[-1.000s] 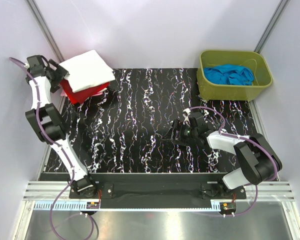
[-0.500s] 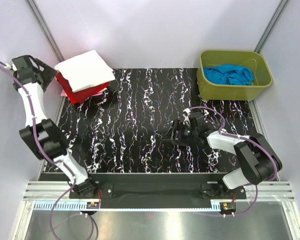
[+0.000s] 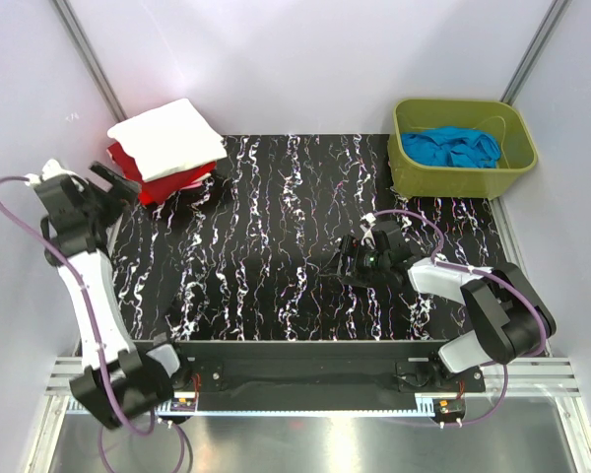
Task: Fold and stack the t-shirts
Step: Reset both grippers
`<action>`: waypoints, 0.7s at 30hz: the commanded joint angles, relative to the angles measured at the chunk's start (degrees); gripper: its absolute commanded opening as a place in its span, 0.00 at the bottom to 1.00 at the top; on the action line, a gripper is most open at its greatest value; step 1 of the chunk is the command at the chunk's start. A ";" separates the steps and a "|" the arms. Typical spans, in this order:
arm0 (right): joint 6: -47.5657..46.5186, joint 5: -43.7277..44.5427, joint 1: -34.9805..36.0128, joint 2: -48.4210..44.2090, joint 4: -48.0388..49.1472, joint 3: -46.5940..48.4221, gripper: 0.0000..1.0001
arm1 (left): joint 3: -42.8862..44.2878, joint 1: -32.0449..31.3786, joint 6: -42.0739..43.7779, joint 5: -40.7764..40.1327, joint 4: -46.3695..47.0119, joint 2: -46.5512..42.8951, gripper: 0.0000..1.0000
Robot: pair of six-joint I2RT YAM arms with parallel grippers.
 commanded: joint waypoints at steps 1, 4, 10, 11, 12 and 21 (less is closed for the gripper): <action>0.12 0.00 -0.39 -0.82 1.83 1.68 0.88 | -6.54 -2.29 4.06 19.02 4.65 -4.74 0.99; 0.30 0.01 -0.39 -0.64 1.66 1.85 0.88 | -9.79 -7.38 8.36 21.95 1.76 -8.24 0.99; 0.30 -0.08 -0.39 -0.38 0.87 2.30 0.88 | -17.18 -18.52 14.43 22.67 -2.29 -16.50 0.99; 0.21 0.00 -0.39 -0.38 0.69 2.38 0.88 | -17.97 -20.04 14.87 23.10 -1.76 -17.83 0.99; 0.38 0.00 -0.31 -0.38 0.60 2.30 0.88 | -19.28 -21.10 15.22 23.71 -2.11 -19.75 0.99; 0.56 0.62 -0.31 -0.82 -0.27 2.47 0.88 | -22.99 -25.50 13.82 22.49 0.00 -19.09 0.99</action>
